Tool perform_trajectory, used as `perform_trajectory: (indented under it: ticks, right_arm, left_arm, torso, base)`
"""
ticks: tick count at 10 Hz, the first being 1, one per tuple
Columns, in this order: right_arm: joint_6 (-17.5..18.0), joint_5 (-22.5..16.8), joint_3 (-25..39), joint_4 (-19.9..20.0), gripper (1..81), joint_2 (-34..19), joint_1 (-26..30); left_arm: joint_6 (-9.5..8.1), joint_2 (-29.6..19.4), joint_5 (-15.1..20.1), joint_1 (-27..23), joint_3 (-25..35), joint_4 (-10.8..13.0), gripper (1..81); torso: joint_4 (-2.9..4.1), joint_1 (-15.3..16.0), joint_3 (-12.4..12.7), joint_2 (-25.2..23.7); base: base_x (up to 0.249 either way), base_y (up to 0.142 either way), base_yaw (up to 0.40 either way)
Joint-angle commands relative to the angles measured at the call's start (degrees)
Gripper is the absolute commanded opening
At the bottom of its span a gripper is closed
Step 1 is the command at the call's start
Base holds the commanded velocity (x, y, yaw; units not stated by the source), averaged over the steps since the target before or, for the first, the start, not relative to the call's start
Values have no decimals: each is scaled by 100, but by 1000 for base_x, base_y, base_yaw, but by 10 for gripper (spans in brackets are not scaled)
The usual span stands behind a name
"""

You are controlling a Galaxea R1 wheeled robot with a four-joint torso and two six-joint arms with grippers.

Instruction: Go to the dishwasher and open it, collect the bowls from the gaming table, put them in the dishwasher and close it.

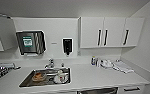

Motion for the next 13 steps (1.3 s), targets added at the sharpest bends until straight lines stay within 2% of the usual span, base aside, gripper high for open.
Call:
perform_trajectory:
  ticks: [1,5,9,11,13]
  right_arm:
    - [-15,-266,-10,12,811,-32,373]
    - [11,-266,-10,12,811,-50,347]
    - [28,-231,147,29,811,-233,312]
    - [37,-239,698,29,811,-601,268]
    - [37,-257,1481,29,811,-1120,277]
  left_arm:
    - [-19,9,219,-395,-17,-8,811]
    - [-19,17,219,-395,-8,0,811]
    - [-19,-17,289,-378,18,71,811]
    - [15,-123,289,-334,96,88,811]
    - [33,-430,219,-254,507,115,811]
  torso:
    - [0,0,0,0]
    - [0,-2,0,0]
    - [0,5,0,2]
    - [0,0,0,2]
    - [0,0,0,2]
  base:
    - [117,0,0]
    - [109,0,0]
    - [0,0,0]
    - [0,0,0]
    - [0,0,0]
